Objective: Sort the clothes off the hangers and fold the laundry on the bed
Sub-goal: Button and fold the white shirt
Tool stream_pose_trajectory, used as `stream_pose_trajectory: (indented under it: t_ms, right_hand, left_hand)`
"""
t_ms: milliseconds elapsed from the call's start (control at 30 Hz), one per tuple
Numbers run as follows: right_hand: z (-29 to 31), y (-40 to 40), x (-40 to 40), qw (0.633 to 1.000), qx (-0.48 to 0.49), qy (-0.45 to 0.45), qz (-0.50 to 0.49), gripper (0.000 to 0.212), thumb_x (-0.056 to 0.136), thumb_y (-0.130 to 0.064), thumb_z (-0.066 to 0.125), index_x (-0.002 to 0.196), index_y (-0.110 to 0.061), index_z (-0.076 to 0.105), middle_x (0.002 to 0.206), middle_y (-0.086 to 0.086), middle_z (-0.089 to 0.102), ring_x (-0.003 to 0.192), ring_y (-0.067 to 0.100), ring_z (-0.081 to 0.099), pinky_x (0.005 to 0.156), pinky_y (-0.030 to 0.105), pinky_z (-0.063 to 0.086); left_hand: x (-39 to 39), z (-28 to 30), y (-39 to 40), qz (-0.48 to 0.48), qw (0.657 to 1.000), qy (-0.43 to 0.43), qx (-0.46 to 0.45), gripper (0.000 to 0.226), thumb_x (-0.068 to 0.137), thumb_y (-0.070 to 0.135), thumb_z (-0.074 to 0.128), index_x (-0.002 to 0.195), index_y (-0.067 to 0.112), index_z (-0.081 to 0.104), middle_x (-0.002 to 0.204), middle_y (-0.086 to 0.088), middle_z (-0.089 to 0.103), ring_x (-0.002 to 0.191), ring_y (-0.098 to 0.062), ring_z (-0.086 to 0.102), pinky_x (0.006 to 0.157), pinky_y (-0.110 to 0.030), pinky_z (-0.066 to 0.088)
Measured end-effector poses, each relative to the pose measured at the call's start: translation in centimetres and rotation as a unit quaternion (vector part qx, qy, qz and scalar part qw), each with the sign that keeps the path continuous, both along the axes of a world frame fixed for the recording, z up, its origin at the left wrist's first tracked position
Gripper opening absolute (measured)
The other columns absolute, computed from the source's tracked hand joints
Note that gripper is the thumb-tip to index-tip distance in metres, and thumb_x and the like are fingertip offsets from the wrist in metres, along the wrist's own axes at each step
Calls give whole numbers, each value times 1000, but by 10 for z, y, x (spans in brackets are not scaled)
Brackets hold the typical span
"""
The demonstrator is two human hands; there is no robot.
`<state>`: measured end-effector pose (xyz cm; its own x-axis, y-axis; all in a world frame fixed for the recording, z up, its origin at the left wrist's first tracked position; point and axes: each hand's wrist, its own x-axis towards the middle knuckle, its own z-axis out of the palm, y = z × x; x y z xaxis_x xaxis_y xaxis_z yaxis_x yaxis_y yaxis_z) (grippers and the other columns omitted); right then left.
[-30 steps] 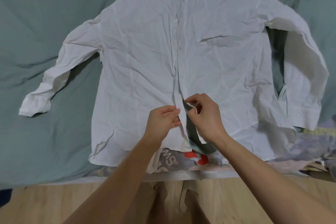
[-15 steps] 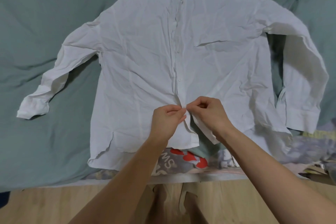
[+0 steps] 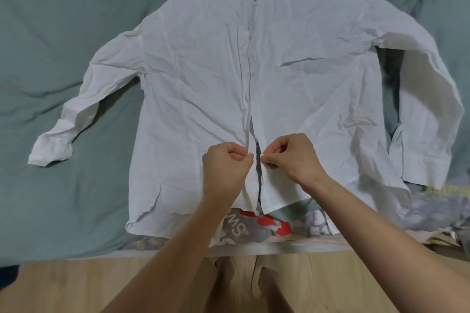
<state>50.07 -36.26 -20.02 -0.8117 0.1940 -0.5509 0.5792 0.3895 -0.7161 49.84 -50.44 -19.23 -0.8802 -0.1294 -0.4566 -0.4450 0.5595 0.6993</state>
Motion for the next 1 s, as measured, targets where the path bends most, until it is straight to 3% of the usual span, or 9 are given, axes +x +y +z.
stream_pose_trajectory:
  t_ms: [133,300,467,567,700,833,1000]
  right_hand:
    - [3,-9,3,999,-26,19,-8,9,74,2,71,69,-5,69,63,12,69,64,23,67,75,34,57]
    - [2,-8,5,999,-21,41,-15,11,74,3,69,71,-7,68,63,13,67,65,24,67,74,36,58]
    - [-1,-12,9,995,54,80,28,17,77,1,63,69,-13,69,62,-2,66,63,11,62,65,21,52]
    - [-1,-10,8,998,24,64,11,15,77,2,65,70,-10,70,61,2,67,64,17,65,70,28,56]
    - [1,-5,8,998,11,55,-2,14,75,4,66,70,-8,70,60,6,67,64,19,67,72,30,57]
    - [3,-4,9,999,-26,36,-23,12,75,5,67,71,-5,71,61,10,68,60,16,65,74,29,57]
    - [3,-3,9,997,-63,25,-44,10,76,5,68,73,-4,72,62,14,69,60,18,66,77,32,58]
  left_hand:
    - [2,3,5,-46,998,11,-48,6,81,12,68,75,12,70,63,3,65,64,-8,63,63,-18,51]
    - [8,0,8,32,997,-40,57,3,84,13,70,81,14,70,68,2,71,66,-7,70,68,-14,53]
    - [11,3,9,61,995,-39,70,20,84,11,69,70,25,65,66,3,72,71,-9,71,78,-23,54]
    - [10,1,9,74,993,-43,86,14,83,10,68,73,19,70,67,1,72,70,-9,71,79,-26,56]
    - [11,-1,11,85,988,-56,119,7,86,8,66,86,9,73,74,-3,73,69,-8,71,76,-23,56]
    - [13,-3,9,86,983,-59,149,13,87,4,65,81,14,70,82,-6,73,73,-11,72,72,-19,55]
    - [12,-7,9,69,984,-55,153,12,88,2,65,98,-1,71,86,-11,73,80,-15,72,70,-15,54]
